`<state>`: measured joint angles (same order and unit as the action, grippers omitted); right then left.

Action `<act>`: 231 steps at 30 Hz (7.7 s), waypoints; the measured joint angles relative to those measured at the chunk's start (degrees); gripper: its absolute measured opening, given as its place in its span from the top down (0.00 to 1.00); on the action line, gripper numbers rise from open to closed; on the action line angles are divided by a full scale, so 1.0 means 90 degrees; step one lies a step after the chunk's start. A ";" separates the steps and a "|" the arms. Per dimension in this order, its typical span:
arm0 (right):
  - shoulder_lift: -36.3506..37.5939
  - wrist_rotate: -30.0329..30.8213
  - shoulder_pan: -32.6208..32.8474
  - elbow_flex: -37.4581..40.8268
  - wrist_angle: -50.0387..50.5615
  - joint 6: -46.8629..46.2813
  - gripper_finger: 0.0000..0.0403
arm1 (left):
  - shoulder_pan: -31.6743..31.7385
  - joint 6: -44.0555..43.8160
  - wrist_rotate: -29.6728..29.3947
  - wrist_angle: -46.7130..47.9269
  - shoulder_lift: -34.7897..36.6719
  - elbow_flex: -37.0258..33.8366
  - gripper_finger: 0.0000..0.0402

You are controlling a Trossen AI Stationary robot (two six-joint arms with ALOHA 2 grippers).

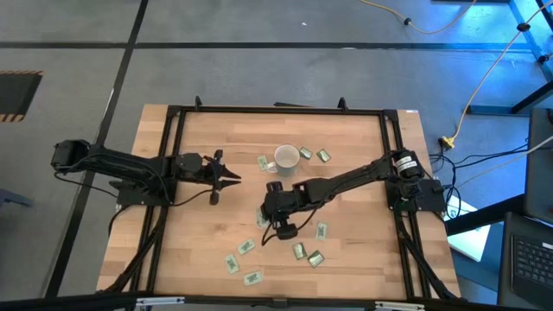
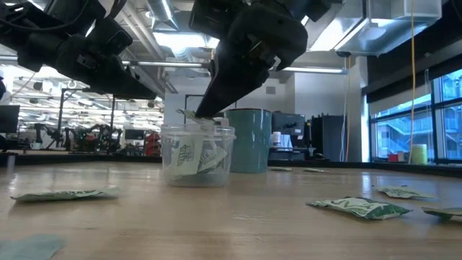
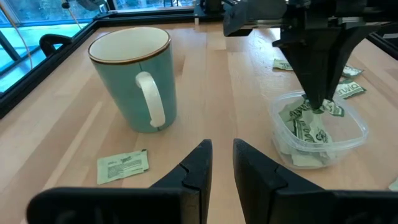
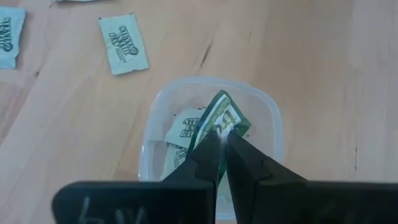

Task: Pick and place Stevia / Truvia into bins
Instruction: Put the green stevia packet into the transparent bin, then put the white stevia packet into the transparent bin

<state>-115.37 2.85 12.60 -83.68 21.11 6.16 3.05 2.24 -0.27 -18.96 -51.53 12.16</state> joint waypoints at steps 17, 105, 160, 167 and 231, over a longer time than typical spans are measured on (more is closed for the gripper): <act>0.0379 0.0041 0.0011 0.0002 0.0163 -0.1505 0.73 | -0.0044 0.0293 0.0416 0.0189 0.0000 0.0000 0.85; 0.3602 0.3485 0.1878 0.4923 -0.3272 -0.3798 0.73 | -0.2488 -0.0412 -0.0491 0.1897 -0.3788 0.3657 0.99; 0.3597 0.0978 0.1875 0.4915 -0.1543 -0.5640 0.83 | -0.2246 -0.1345 0.0426 -0.3710 -0.1726 0.0123 0.84; 0.3597 0.0569 0.1827 0.4915 -0.1656 -0.5483 0.77 | -0.2246 -0.1333 0.0115 -0.3713 -0.1727 0.0046 0.84; 0.0930 0.0700 0.1833 0.2407 0.1881 -0.5848 0.99 | -0.2336 -0.1502 0.0150 -0.3194 -0.1739 0.0046 0.85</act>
<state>-107.00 9.16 29.09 -62.01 38.04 -46.47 -17.98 -11.27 1.08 -47.70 -67.18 12.58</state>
